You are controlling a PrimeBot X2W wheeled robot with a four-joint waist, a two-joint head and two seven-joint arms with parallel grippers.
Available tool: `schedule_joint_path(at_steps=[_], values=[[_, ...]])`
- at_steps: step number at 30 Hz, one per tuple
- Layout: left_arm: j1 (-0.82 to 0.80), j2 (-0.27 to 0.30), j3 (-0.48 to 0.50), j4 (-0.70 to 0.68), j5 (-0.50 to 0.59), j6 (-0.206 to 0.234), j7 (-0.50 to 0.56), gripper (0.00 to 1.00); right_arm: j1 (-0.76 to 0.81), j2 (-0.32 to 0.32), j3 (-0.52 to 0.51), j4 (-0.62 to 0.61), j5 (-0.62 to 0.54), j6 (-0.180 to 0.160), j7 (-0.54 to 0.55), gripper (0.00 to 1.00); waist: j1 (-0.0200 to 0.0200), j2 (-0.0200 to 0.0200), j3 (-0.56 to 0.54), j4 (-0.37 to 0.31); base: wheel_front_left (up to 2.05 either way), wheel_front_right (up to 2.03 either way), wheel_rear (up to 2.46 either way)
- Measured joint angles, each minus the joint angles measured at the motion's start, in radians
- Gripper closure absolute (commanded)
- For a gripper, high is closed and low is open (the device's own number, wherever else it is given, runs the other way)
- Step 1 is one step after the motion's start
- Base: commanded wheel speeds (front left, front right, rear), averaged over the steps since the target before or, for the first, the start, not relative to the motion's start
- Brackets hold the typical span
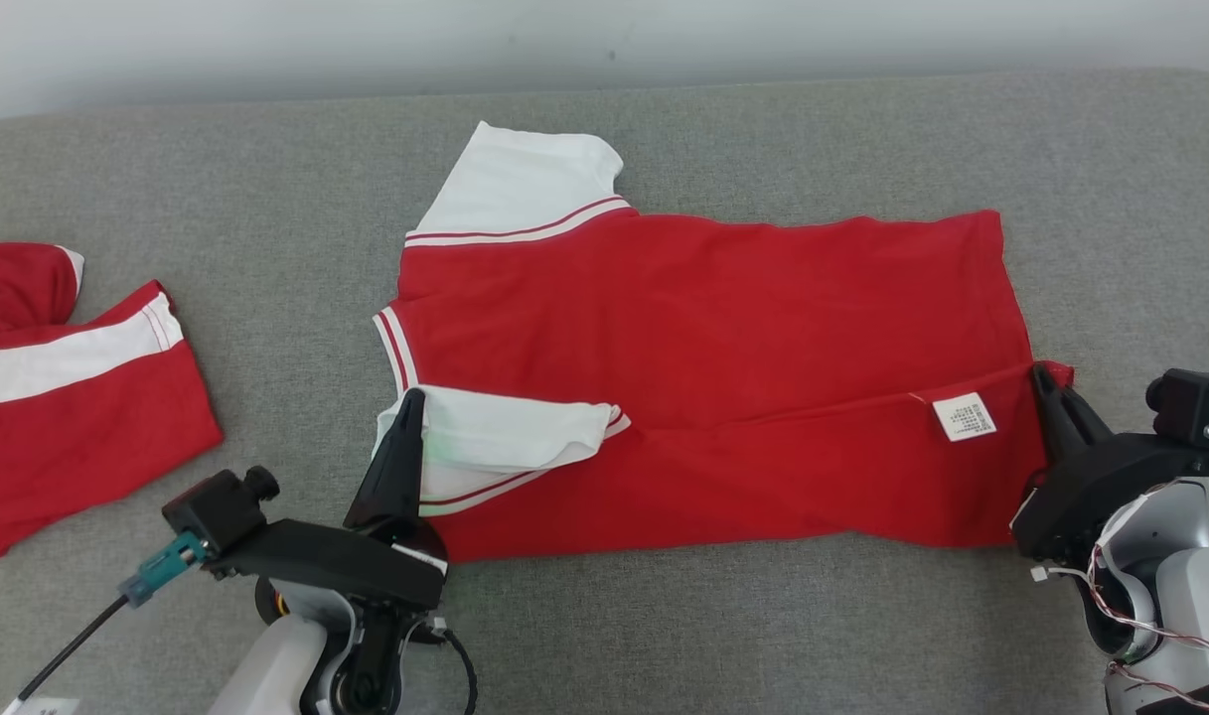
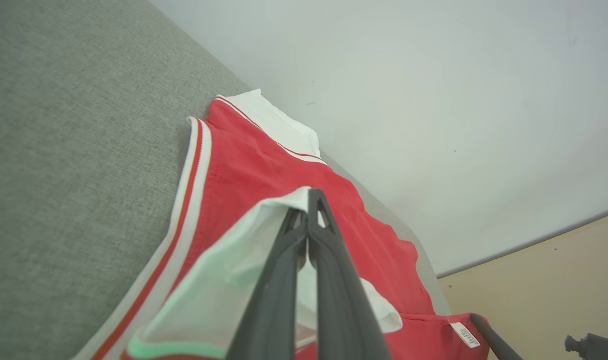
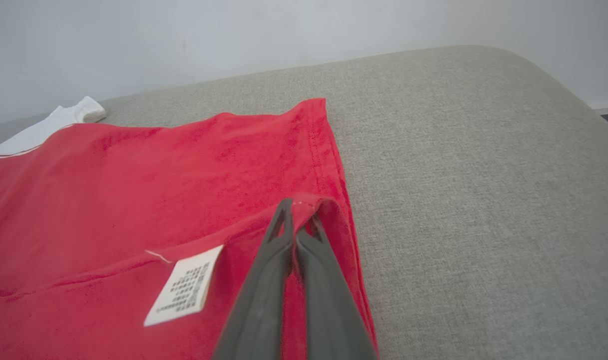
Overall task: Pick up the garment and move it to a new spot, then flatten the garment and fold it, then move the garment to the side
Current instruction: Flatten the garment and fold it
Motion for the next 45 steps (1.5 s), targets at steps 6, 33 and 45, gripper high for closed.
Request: schedule_joint_path(at_steps=[6, 33, 45], values=[[-0.042, -0.013, -0.018, 0.018, 0.029, -0.002, -0.004, 1.0, -0.005, 0.014, -0.056, 0.049, -0.049, 0.0, -0.017, 1.0, 0.0, 0.0, 0.004, 0.003, 0.0, 0.0, 0.0], [0.0, -0.005, 0.064, 0.131, 0.341, 0.065, -0.015, 0.0, 0.094, 0.068, -0.109, 0.023, -0.045, 0.0, 0.05, 0.0, -0.0002, -0.0001, -0.073, -0.026, 0.0, 0.0, 0.0], [0.17, 0.041, 0.033, 0.126, 0.521, 0.148, -0.015, 0.0, 0.25, 0.119, -0.176, -0.108, -0.105, 0.0, 0.129, 0.0, -0.0004, -0.0001, -0.155, -0.016, 0.0, 0.0, 0.0]])
